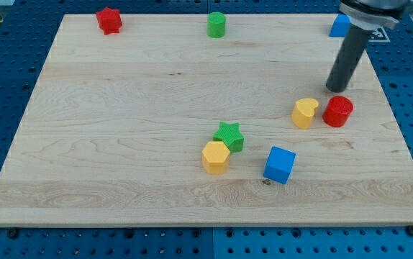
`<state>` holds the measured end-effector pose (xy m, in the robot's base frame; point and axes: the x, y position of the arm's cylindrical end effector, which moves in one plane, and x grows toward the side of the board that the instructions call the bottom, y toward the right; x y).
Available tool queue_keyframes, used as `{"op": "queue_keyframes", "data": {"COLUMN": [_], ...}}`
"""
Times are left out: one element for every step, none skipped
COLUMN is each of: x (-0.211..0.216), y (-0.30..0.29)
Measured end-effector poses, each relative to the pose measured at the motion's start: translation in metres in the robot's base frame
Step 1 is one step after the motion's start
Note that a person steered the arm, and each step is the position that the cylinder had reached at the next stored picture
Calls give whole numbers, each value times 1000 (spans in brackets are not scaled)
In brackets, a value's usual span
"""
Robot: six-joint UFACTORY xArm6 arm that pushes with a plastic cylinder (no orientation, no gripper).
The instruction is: Move the red circle and yellow heart slightly left
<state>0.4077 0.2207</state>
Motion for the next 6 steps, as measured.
{"op": "queue_keyframes", "data": {"x": [25,47,57,42,33,31], "y": [35,60,26,-16,-55,-88]}}
